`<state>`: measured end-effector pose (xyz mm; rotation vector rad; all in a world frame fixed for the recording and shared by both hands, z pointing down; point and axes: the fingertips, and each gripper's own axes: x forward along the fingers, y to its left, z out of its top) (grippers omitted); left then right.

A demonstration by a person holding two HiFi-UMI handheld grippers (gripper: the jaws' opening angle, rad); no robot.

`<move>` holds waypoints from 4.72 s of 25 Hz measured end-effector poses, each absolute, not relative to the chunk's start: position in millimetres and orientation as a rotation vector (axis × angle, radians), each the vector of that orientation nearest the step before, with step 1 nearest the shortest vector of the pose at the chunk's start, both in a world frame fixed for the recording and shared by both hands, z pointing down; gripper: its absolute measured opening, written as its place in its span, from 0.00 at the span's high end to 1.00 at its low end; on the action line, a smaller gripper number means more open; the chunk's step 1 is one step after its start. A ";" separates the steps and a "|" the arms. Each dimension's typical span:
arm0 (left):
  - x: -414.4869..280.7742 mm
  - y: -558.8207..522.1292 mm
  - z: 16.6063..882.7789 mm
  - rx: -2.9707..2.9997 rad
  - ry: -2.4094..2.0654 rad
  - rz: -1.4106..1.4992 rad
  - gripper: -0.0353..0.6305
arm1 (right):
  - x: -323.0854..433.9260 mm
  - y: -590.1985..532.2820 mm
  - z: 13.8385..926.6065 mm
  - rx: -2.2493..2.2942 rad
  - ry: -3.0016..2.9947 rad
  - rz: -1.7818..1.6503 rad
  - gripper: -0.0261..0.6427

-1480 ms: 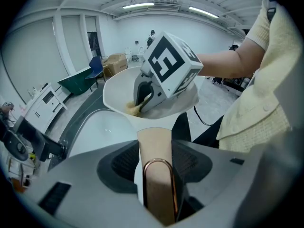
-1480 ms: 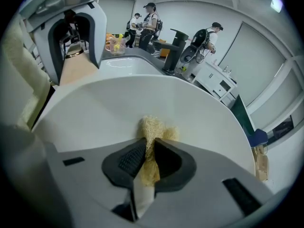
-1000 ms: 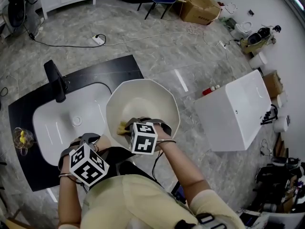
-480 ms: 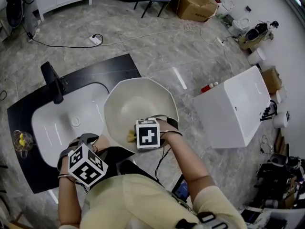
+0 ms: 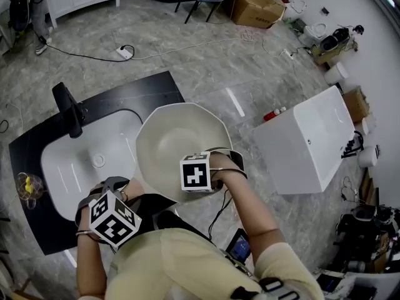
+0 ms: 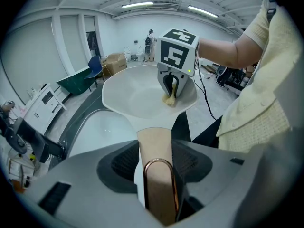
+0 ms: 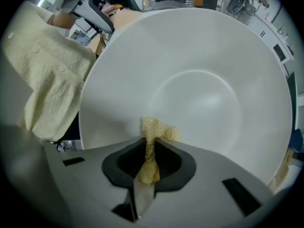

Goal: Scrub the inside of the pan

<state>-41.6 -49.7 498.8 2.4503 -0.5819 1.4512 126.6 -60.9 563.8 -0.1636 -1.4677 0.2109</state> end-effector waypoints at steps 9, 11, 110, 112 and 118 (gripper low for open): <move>-41.3 -48.9 497.6 2.451 -0.590 1.446 0.63 | 161.3 -118.1 564.7 0.125 -1.341 0.054 0.86; -40.4 -48.3 497.4 2.450 -0.592 1.446 0.62 | 165.7 -127.3 565.1 0.183 -1.328 0.037 0.86; -41.5 -47.4 498.7 2.486 -0.628 1.435 0.62 | 61.0 -106.1 567.3 0.106 -1.763 0.001 0.86; -42.2 -47.8 499.3 2.487 -0.630 1.434 0.62 | 66.4 -99.4 568.3 0.073 -1.738 0.020 0.86; -41.9 -47.5 499.9 2.490 -0.633 1.436 0.62 | 89.2 -89.7 569.7 0.030 -1.653 0.064 0.86</move>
